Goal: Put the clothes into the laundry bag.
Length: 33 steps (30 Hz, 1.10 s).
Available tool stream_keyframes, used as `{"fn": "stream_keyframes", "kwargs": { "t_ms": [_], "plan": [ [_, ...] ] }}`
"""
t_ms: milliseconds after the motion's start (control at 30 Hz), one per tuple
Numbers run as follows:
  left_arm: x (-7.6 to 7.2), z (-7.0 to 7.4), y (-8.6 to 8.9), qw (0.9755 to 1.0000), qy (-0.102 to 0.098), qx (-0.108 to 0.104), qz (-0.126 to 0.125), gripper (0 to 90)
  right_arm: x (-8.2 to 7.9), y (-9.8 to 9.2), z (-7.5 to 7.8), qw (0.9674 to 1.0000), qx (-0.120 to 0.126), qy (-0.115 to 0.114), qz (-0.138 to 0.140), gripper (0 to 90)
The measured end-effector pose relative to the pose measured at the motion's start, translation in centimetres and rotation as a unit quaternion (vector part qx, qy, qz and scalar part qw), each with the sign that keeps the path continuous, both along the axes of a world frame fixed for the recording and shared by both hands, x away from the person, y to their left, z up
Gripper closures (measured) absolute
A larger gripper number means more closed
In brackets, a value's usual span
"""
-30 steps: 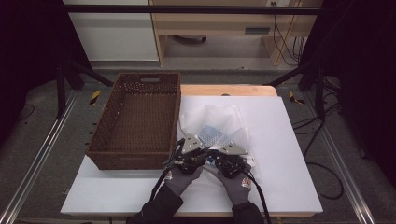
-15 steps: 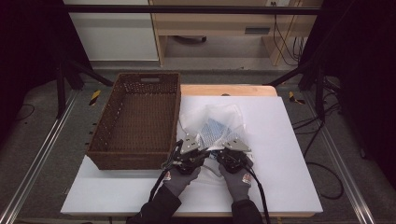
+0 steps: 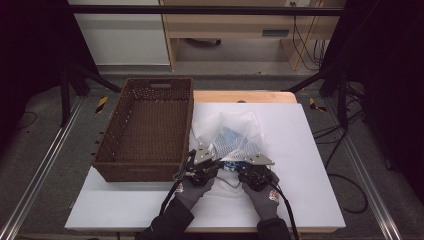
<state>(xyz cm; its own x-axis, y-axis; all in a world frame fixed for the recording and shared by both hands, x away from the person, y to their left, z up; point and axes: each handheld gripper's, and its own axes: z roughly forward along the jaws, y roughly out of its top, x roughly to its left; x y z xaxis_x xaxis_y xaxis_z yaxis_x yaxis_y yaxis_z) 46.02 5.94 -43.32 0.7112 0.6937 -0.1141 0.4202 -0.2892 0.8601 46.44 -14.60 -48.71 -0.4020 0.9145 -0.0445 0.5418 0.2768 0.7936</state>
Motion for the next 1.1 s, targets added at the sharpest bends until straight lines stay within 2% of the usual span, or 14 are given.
{"fn": "stream_keyframes", "kwargs": {
  "t_ms": [33, 133, 167, 233, 300, 367, 433, 500, 633, 733, 800, 967, 1067, 1100],
  "plan": [
    [0.1, 0.0, 0.0, 1.0000, 0.001, 0.000, 0.000, 87.9, 0.1, 0.0, 0.2, 0.9999, 0.009, 0.005, -0.006, 71.5],
    [0.0, 0.0, -0.1, 1.0000, 0.001, -0.003, -0.001, 87.9, 0.5, 0.4, 0.6, 0.9997, 0.015, 0.008, -0.020, 80.7],
    [-0.1, 0.1, -0.1, 1.0000, 0.000, -0.003, -0.003, 87.9, 0.5, 0.6, 0.8, 0.9997, 0.014, 0.001, -0.019, 81.2],
    [-0.2, 0.2, -0.3, 1.0000, -0.004, 0.001, -0.006, 88.0, 0.6, 1.1, 1.4, 0.9990, 0.036, -0.014, -0.021, 81.3],
    [-0.4, 0.4, -0.5, 0.9999, -0.008, 0.005, -0.010, 88.1, 1.1, 1.5, 1.8, 0.9982, 0.037, -0.034, -0.034, 81.1],
    [-0.7, 0.6, -0.5, 0.9998, -0.008, 0.006, -0.014, 88.1, 1.9, 1.3, 1.7, 0.9974, 0.037, -0.031, -0.053, 80.8],
    [-0.9, 0.5, -0.4, 0.9998, -0.009, 0.007, -0.018, 88.1, 2.4, 1.1, 1.3, 0.9966, 0.026, -0.030, -0.072, 80.5],
    [-0.9, 0.4, -0.4, 0.9997, -0.007, 0.009, -0.020, 88.0, 2.8, 1.2, 0.8, 0.9966, 0.002, -0.027, -0.078, 79.9],
    [-0.8, -0.1, -0.4, 0.9996, -0.007, 0.022, -0.015, 87.8, 2.9, 1.1, 0.3, 0.9970, -0.008, -0.021, -0.074, 75.2],
    [-0.6, -0.2, -0.1, 0.9997, -0.004, 0.021, -0.011, 83.9, 1.7, 0.3, 1.1, 0.9983, 0.024, -0.025, -0.046, 65.9],
    [-0.7, 0.1, 0.2, 0.9998, -0.007, 0.019, -0.009, 78.9, 0.7, -0.2, 1.6, 0.9988, 0.033, -0.028, -0.022, 61.2],
    [-1.7, 1.3, 1.3, 0.9997, -0.017, 0.018, -0.006, 66.8, -3.6, -2.9, 3.3, 0.9954, 0.071, -0.049, 0.043, 57.6],
    [-2.3, 2.0, 1.8, 0.9997, -0.015, 0.018, -0.003, 62.7, -5.3, -4.6, 4.1, 0.9939, 0.080, -0.058, 0.049, 57.6],
    [-2.7, 2.1, 1.9, 0.9995, -0.018, 0.026, -0.002, 61.4, -5.7, -5.2, 4.5, 0.9938, 0.082, -0.061, 0.044, 57.6]
  ]
}}
